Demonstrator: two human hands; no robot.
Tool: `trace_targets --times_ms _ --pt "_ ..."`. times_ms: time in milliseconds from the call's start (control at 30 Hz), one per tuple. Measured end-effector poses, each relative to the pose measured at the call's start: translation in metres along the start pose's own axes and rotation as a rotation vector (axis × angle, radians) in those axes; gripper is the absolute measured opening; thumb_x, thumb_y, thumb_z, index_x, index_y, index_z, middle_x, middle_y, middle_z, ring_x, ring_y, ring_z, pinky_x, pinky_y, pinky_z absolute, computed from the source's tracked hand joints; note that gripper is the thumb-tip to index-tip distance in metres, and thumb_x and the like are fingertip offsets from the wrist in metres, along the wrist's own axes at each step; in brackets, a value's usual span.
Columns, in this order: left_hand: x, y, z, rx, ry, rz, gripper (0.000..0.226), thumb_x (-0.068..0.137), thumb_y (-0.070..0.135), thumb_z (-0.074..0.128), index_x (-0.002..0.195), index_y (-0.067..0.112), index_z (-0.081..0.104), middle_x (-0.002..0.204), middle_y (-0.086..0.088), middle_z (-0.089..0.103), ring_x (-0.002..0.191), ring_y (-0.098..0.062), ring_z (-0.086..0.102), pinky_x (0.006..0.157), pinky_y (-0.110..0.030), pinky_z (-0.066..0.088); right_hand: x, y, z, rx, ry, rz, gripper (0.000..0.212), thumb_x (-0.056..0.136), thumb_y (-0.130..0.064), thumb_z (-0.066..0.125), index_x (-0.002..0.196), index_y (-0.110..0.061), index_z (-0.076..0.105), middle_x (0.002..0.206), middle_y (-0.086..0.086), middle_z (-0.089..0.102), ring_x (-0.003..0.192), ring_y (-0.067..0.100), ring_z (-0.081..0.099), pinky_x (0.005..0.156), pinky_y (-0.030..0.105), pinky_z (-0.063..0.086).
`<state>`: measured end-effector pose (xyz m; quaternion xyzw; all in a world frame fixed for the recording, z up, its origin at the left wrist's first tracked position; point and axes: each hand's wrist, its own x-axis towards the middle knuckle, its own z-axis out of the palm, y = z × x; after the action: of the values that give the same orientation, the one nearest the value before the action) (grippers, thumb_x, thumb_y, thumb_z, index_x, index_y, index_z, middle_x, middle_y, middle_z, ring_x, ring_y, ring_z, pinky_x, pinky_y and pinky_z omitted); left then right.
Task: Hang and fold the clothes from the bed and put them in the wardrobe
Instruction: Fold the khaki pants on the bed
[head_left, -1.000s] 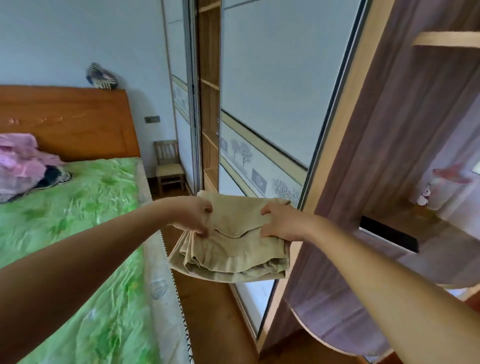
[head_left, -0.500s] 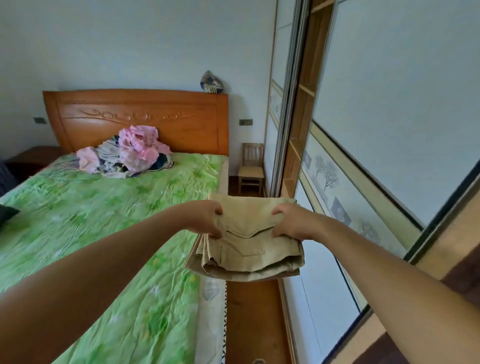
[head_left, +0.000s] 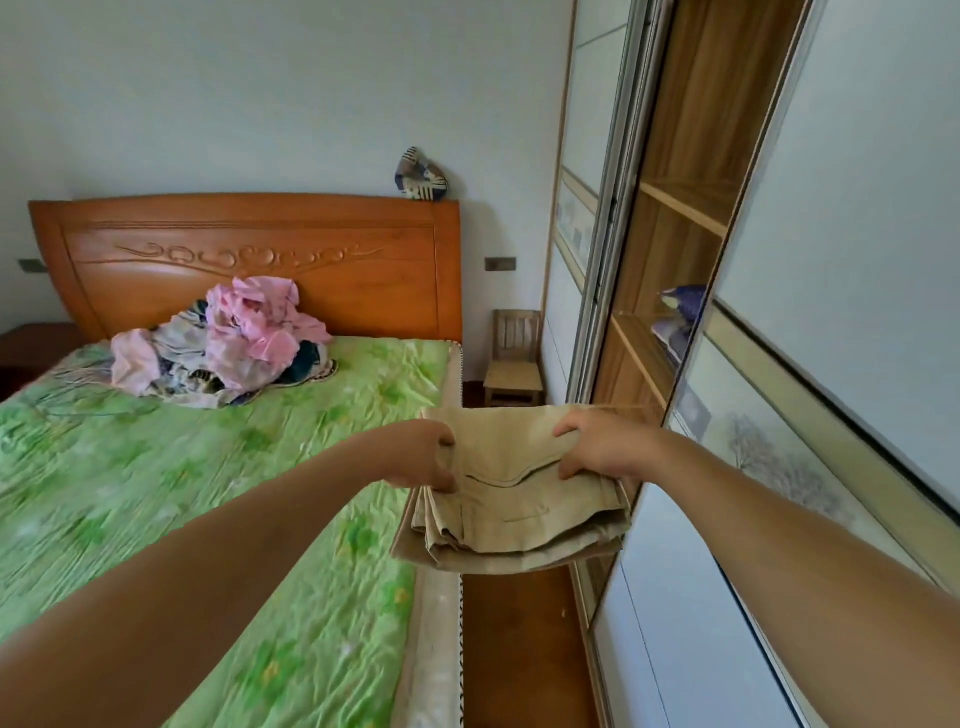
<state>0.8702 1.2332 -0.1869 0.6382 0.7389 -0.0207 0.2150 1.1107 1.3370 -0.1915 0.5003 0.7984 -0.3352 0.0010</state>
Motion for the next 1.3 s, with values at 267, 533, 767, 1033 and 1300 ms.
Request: trace_targets --times_ms 267,533,767,1033,1300 --pt "0.112 -0.031 -0.096 0.003 -0.007 -0.049 0.070 0.090 0.043 0.072 0.150 0.020 0.043 0.142 -0.007 0.052 0.119 -0.026 0.057 0.089 -0.032 0.049 0.140 -0.039 -0.080 0.028 -0.024 -0.056 0.065 0.079 -0.030 0.081 0.138 -0.028 0.054 0.110 -0.009 0.052 0.093 0.012 0.057 0.069 0.028 0.053" --pt "0.202 -0.055 -0.185 -0.076 0.091 -0.131 0.067 0.087 0.041 0.076 0.147 0.026 0.048 0.135 0.000 0.056 0.106 -0.019 0.065 0.082 -0.031 0.057 0.247 -0.079 -0.157 0.059 -0.028 -0.135 0.059 0.081 -0.030 0.079 0.134 -0.026 0.056 0.110 -0.003 0.058 0.100 0.026 0.068 0.083 0.047 0.062" --pt "0.291 -0.061 -0.266 -0.157 0.211 -0.113 0.052 0.090 0.043 0.070 0.137 0.030 0.055 0.105 0.010 0.055 0.085 -0.012 0.062 0.058 -0.023 0.053 0.326 -0.101 -0.250 0.111 -0.003 -0.193 0.040 0.081 -0.026 0.075 0.118 -0.013 0.067 0.110 0.011 0.069 0.096 0.029 0.069 0.083 0.042 0.060" --pt "0.412 -0.039 -0.351 -0.168 0.310 0.036 0.043 0.093 0.042 0.066 0.133 0.028 0.060 0.100 0.010 0.059 0.085 -0.012 0.065 0.063 -0.024 0.054 0.396 -0.091 -0.353 0.151 0.152 -0.171 0.057 0.070 -0.030 0.074 0.119 -0.003 0.067 0.122 0.019 0.067 0.108 0.034 0.068 0.097 0.049 0.055" --pt "0.559 0.043 -0.418 -0.197 0.241 0.352 0.034 0.091 0.038 0.068 0.123 0.032 0.063 0.100 0.005 0.063 0.082 -0.016 0.070 0.063 -0.028 0.062 0.426 -0.033 -0.450 0.073 0.449 0.020 0.043 0.085 -0.027 0.071 0.123 -0.005 0.068 0.121 0.016 0.067 0.108 0.030 0.065 0.092 0.044 0.053"
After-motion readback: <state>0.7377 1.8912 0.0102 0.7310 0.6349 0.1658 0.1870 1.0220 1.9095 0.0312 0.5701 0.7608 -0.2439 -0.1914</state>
